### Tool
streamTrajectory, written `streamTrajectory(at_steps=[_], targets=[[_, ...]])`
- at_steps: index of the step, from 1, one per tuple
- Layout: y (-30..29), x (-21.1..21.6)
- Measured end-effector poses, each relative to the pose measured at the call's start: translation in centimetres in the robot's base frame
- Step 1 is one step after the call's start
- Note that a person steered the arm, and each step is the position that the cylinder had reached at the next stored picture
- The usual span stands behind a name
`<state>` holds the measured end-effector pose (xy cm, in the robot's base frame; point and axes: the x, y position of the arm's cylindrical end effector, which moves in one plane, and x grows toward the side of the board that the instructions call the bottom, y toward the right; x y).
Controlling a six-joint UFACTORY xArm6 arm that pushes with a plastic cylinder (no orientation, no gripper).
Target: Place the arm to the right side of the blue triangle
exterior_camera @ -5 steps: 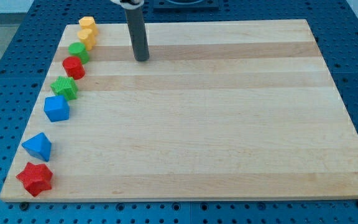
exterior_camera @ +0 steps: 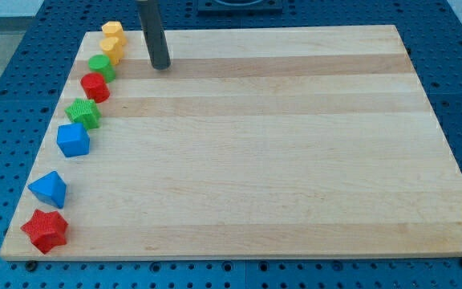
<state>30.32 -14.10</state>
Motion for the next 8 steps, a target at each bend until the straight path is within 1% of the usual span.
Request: streamTrajectory(at_steps=[1, 2, 3, 4, 5, 7, 8], targets=[[0.0, 2.9], [0.0, 3.4], [0.0, 10.2], [-0.1, 18.3], [-0.2, 23.7], [-0.3, 24.3], [-2.2, 28.7]])
